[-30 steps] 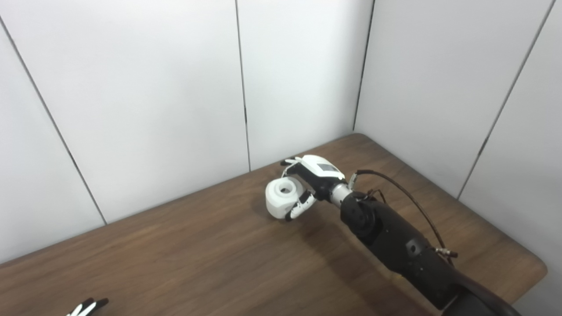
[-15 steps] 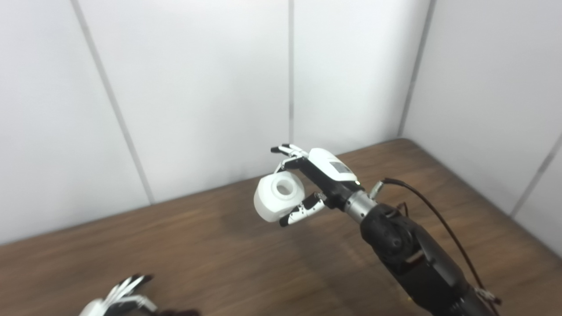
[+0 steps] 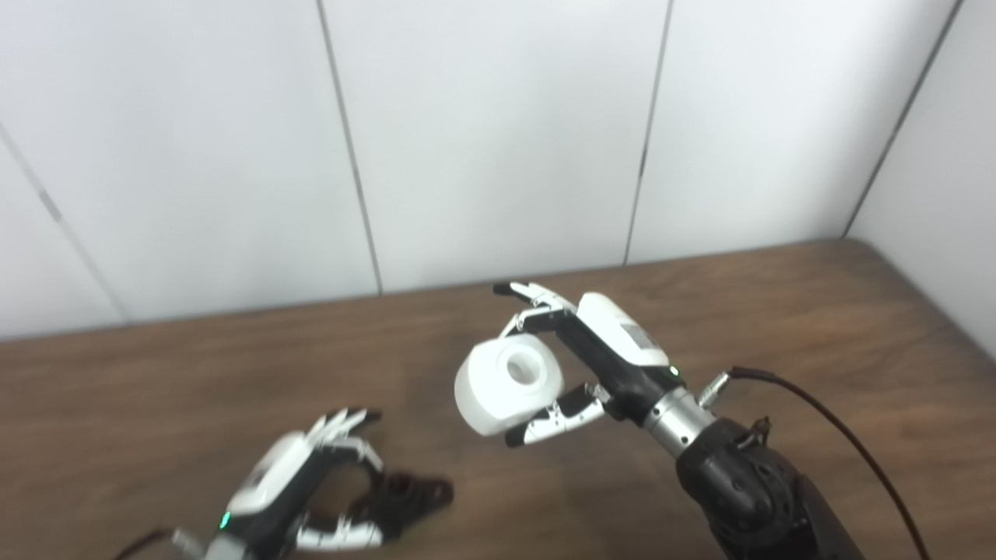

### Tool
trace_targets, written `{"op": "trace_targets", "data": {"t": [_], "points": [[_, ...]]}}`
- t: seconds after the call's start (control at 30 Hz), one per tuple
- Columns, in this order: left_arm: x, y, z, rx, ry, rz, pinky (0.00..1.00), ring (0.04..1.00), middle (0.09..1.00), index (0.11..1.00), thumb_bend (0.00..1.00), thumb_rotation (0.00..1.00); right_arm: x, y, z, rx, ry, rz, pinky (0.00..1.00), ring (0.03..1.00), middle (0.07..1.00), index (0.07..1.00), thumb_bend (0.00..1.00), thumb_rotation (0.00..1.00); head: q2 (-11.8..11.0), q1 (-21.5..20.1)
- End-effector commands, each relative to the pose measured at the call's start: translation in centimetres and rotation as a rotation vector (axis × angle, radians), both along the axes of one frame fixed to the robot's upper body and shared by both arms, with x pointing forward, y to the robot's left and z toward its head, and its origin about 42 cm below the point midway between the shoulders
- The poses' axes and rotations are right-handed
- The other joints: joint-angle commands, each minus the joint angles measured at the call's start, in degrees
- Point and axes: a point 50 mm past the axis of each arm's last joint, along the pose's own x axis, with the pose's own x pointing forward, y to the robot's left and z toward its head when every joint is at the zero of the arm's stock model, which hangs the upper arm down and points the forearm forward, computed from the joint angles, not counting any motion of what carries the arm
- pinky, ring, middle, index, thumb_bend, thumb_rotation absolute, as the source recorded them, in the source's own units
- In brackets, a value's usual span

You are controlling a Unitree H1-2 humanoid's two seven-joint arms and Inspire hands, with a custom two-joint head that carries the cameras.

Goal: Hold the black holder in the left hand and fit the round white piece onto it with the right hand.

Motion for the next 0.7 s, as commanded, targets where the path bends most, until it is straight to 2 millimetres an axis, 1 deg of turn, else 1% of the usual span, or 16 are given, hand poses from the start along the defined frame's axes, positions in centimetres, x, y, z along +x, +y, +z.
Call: {"op": "trace_targets", "data": {"t": [0.0,0.07,0.13,0.33,0.5,0.67], "points": [[-0.3,-1.1,0.3,0.018,0.018,-0.019,1.0,0.984,0.937,0.481,0.52,0.04,-0.5,0.8,2.2,0.027,-0.092,0.031,0.74,0.954,0.908,0.478,0.51,0.14,0.8,2.0],[-0.4,-1.7,0.6,0.019,0.019,-0.021,1.0,0.985,0.938,0.481,0.51,0.04,-0.8,1.2,2.2,0.022,-0.087,0.039,0.75,0.953,0.906,0.478,0.51,0.14,1.13,3.83],[-0.4,-2.2,0.6,0.002,-0.004,-0.035,1.0,0.977,0.931,0.48,0.51,0.04,-1.1,1.9,2.0,0.032,-0.081,0.064,0.76,0.958,0.907,0.478,0.51,0.14,1.71,5.84],[-0.5,-3.5,1.0,-0.003,-0.007,-0.041,1.0,0.976,0.93,0.48,0.51,0.05,-1.7,2.8,1.3,0.01,-0.06,0.097,0.75,0.954,0.909,0.477,0.51,0.14,2.49,9.68],[-0.6,-4.4,1.2,0.0,-0.007,-0.046,1.0,0.983,0.934,0.48,0.51,0.05,-1.9,3.3,0.7,-0.04,-0.046,0.1,0.8,0.959,0.916,0.477,0.51,0.14,2.61,12.11],[-0.5,-5.0,1.2,-0.018,-0.003,-0.046,1.0,0.988,0.938,0.48,0.51,0.05,-1.7,3.7,0.0,-0.083,-0.039,0.122,0.83,0.948,0.916,0.477,0.51,0.14,2.97,13.12]]}}
